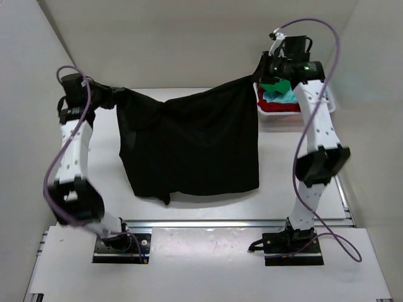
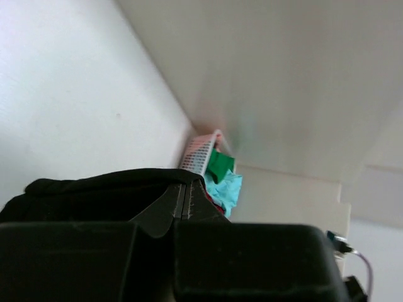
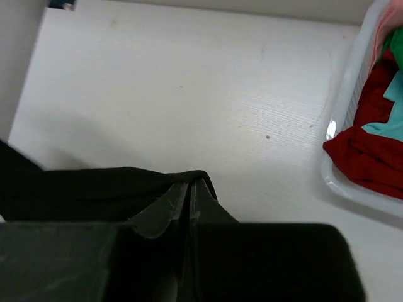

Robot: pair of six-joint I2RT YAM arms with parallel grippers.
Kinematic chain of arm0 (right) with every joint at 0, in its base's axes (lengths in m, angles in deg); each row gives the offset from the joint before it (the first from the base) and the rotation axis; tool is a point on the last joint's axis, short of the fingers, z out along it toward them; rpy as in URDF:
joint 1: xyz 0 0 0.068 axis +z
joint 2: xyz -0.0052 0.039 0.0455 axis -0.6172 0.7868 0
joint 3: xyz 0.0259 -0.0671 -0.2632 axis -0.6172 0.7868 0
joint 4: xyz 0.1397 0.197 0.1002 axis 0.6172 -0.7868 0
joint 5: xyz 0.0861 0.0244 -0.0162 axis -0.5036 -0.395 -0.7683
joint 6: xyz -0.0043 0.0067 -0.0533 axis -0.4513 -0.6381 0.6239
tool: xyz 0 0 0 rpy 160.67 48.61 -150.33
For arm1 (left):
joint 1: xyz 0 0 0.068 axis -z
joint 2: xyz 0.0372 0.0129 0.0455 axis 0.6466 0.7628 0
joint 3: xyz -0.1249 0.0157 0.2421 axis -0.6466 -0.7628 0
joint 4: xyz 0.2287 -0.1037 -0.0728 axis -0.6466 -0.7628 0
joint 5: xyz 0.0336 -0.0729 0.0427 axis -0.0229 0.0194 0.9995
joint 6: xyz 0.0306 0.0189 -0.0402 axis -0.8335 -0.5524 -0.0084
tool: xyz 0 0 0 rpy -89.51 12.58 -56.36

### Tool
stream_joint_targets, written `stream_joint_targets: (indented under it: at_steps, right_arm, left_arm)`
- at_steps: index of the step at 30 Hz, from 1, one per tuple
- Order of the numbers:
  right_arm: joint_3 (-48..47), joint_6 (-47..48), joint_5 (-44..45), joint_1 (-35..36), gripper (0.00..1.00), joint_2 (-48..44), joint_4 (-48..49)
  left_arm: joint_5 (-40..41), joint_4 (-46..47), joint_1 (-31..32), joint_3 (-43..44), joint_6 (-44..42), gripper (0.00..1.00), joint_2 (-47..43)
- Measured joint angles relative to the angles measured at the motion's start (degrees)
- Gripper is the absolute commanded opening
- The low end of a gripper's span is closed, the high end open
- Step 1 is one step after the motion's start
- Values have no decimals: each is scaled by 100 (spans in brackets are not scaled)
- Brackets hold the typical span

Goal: Fold and stack the t-shirts
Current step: Flatten out the tshirt

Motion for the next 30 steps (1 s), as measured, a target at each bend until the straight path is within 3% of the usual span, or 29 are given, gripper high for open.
stream_joint_targets:
  at_steps: [3, 5, 9, 11, 12, 14, 17, 19, 21, 24, 26, 28, 29, 30]
  right_arm:
    - [-520, -37, -57, -170, 0, 1134, -81]
    - [-599, -46, -70, -238, 0, 1368, -9]
    - [-466, -199, -214, -413, 0, 870, 428]
    - [-466, -308, -407, -546, 0, 398, 758]
    - [-461, -350, -476, -612, 0, 164, 914]
    - [-352, -431, -654, -719, 0, -289, 1228]
    - [186, -501, -944, -796, 0, -870, 1600]
    - [881, -455, -966, -708, 0, -984, 1849]
    - [1740, -442, -949, -599, 0, -1060, 1893]
    - [3534, -483, -682, -463, 0, -1062, 1821]
    - [4935, -533, -459, -361, 2, -1158, 1823]
    - [6325, -562, -203, -216, 15, -1410, 1692]
    - [6902, -570, -87, -138, 32, -1587, 1622]
    - [7353, -610, 7, -39, 40, -1790, 1502]
  left_arm:
    - [-240, 291, -111, 251, 173, 0, 1189]
    - [-367, 271, -199, 918, 208, 0, 1788]
    - [-612, 133, -378, 3456, 157, 0, 2704]
    - [-721, 315, -476, 3998, 140, 0, 2483]
    - [-780, 501, -520, 3845, 140, 0, 2149]
    - [-868, 868, -586, 2938, 225, 0, 1139]
    - [-1049, 1858, -601, 376, 629, 0, -826]
    - [-1067, 3206, -415, -1311, 1016, 0, -1405]
    - [-1091, 3571, -236, -2881, 1241, 0, -1742]
    - [-1008, 3093, -4, -4695, 1226, 2, -1558]
    - [-916, 2439, -17, -5480, 1036, 26, -1683]
    - [-857, 2020, -37, -6030, 844, 44, -2120]
    - [-833, 1832, -26, -6275, 785, 52, -2457]
    - [-831, 1692, 4, -6481, 761, 60, -2826]
